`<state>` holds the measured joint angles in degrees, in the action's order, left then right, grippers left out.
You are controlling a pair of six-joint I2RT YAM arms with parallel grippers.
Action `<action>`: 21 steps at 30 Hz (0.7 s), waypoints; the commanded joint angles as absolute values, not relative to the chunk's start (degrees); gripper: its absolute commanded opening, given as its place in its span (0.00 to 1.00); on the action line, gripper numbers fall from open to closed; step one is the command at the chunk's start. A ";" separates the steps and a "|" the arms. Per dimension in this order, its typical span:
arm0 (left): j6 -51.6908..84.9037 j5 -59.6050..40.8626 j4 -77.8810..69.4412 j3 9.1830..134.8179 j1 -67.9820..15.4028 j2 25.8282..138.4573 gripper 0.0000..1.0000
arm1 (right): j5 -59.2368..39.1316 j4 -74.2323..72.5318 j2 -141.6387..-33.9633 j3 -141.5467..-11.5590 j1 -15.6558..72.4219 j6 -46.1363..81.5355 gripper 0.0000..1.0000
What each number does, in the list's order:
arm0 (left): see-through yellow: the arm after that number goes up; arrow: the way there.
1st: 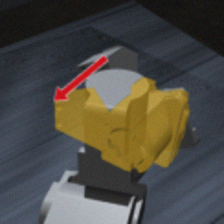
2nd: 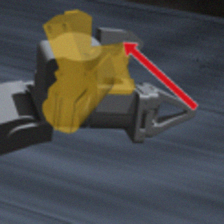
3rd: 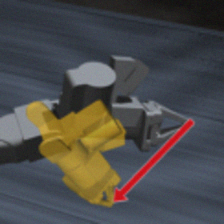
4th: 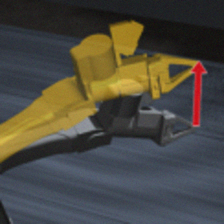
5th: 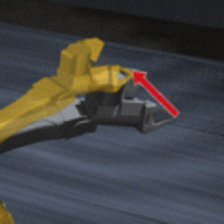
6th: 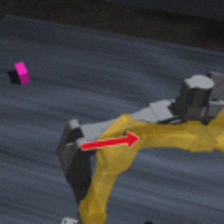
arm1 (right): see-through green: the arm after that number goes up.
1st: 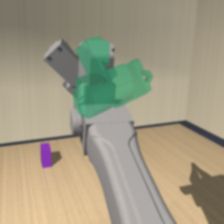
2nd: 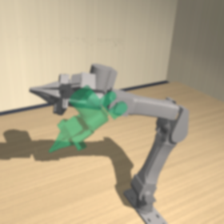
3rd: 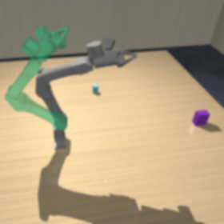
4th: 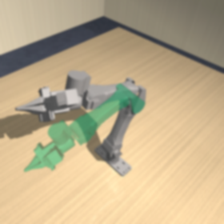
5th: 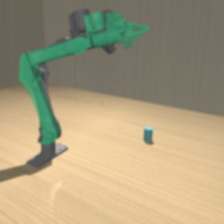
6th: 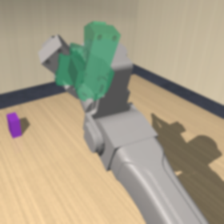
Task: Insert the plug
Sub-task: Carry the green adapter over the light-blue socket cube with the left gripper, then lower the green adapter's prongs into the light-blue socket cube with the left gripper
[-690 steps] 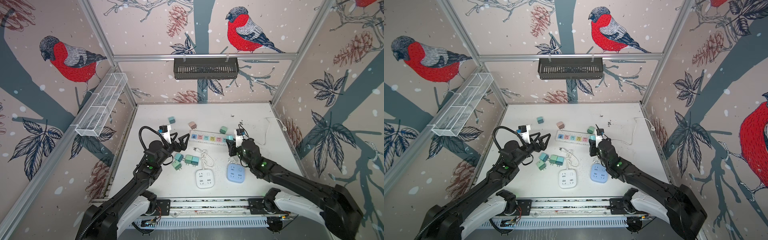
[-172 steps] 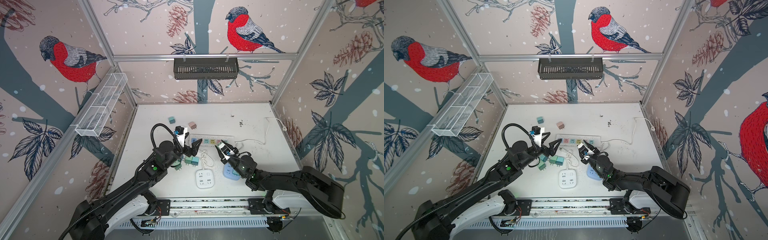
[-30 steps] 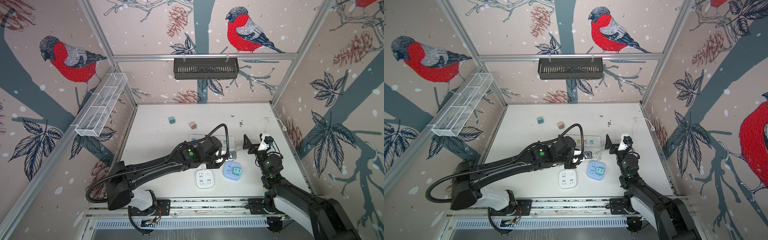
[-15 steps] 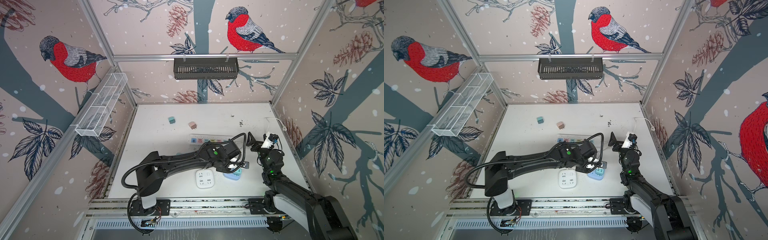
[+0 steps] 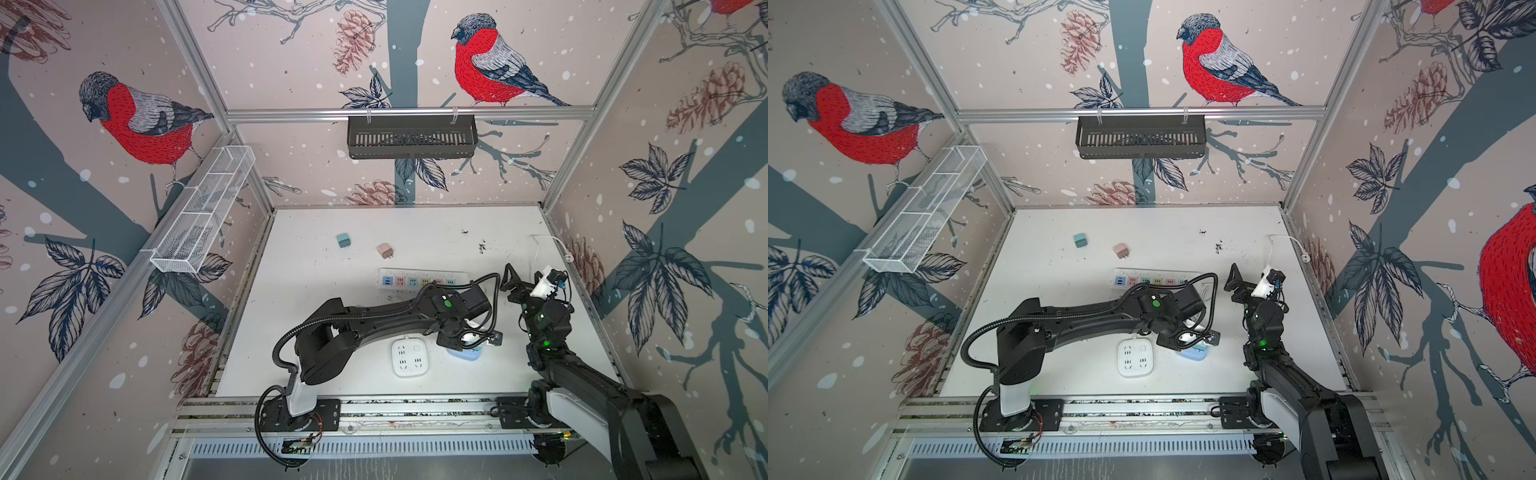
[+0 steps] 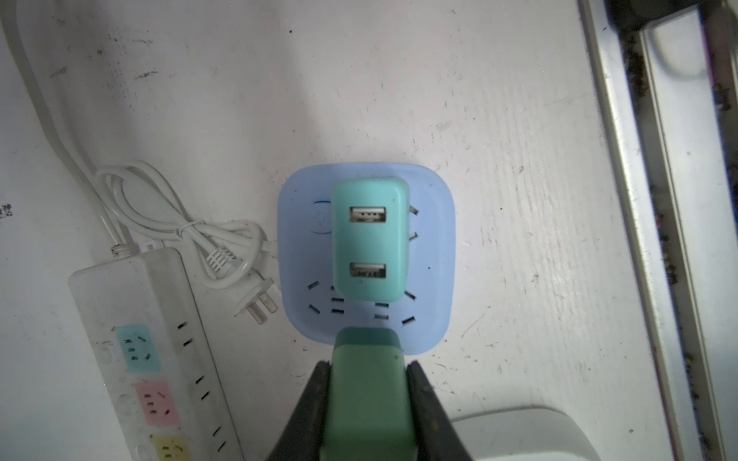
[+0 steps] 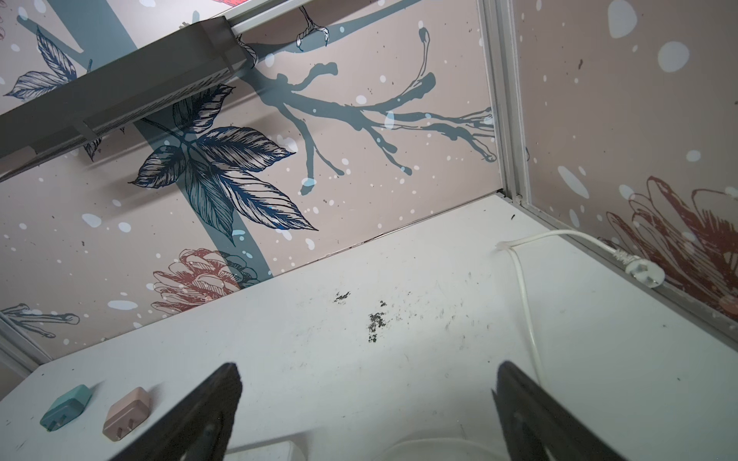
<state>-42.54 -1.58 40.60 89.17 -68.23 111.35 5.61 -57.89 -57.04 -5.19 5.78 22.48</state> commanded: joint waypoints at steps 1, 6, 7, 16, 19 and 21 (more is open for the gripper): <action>-44.54 -3.83 41.92 90.06 -68.38 111.95 0.00 | 5.19 -58.26 -57.35 -5.61 5.46 23.48 1.00; -44.82 -3.83 43.11 91.73 -68.47 113.67 0.00 | 5.03 -58.29 -57.57 -5.63 5.22 23.74 1.00; -44.82 -3.87 43.20 91.97 -68.51 113.89 0.00 | 5.09 -58.29 -57.63 -5.70 5.15 23.82 1.00; -45.48 -4.40 43.07 92.37 -68.42 115.03 0.00 | 4.91 -58.27 -57.74 -5.71 4.97 24.00 1.00; -45.27 -3.96 43.91 92.89 -68.44 115.96 0.00 | 4.79 -58.19 -57.72 -5.72 4.92 24.16 1.00; -45.26 -4.37 44.62 93.40 -68.43 116.49 0.00 | 4.83 -58.27 -57.71 -5.72 4.84 24.18 1.00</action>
